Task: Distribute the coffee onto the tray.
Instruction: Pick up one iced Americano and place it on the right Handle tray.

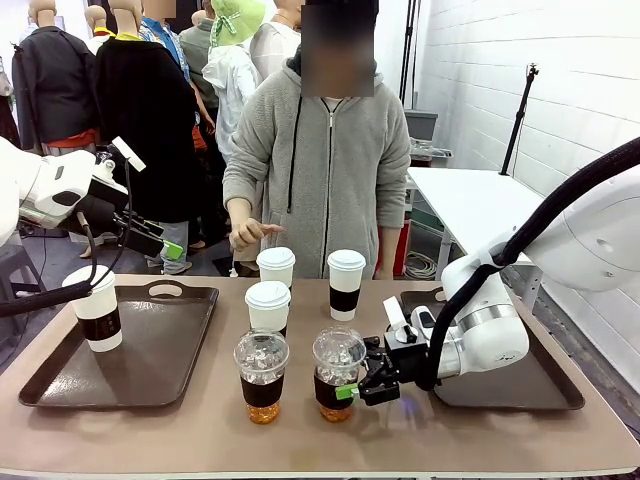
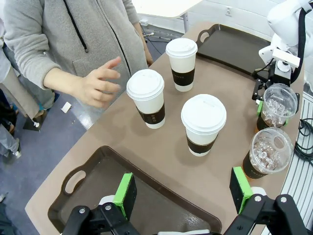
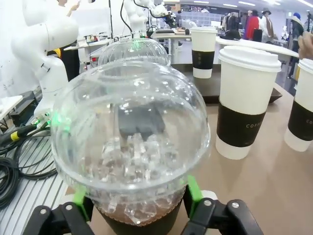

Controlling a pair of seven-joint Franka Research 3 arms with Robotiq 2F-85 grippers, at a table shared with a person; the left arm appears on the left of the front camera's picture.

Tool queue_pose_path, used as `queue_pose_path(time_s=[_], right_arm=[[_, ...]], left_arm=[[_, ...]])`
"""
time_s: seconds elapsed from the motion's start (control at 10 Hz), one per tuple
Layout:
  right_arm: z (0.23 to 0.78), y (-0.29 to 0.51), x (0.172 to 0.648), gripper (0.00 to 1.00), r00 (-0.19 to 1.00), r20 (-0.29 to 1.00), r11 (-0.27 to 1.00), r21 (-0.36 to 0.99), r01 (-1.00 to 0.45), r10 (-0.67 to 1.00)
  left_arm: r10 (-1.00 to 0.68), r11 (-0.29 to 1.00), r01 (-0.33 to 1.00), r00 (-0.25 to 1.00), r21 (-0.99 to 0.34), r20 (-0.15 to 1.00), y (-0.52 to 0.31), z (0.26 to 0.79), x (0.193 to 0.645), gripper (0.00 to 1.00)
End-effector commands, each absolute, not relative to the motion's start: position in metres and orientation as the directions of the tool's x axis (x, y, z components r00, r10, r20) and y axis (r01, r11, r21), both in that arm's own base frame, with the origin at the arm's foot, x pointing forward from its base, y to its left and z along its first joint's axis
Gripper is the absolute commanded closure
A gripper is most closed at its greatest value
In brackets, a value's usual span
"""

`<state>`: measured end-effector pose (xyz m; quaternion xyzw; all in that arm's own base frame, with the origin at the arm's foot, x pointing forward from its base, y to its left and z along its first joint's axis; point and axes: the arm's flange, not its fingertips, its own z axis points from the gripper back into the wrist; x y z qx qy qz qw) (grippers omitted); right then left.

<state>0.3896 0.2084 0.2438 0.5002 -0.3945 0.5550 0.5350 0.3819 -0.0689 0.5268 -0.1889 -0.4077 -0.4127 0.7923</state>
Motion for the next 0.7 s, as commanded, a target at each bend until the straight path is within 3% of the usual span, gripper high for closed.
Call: queue_pose_path(time_s=[0.0, 0.6], right_arm=[[0.243, 0.216, 0.392, 0.36, 0.104, 0.975, -0.102, 0.126, -0.987, 0.196], [0.264, 0.206, 0.392, 0.36, 0.083, 0.982, -0.104, 0.101, -0.989, 0.172]], left_arm=[[-0.499, 0.573, 0.819, 0.314, 0.036, 0.808, -0.067, 0.524, 0.384, 0.00], [-0.499, 0.573, 0.819, 0.314, 0.036, 0.808, -0.067, 0.524, 0.384, 0.00]])
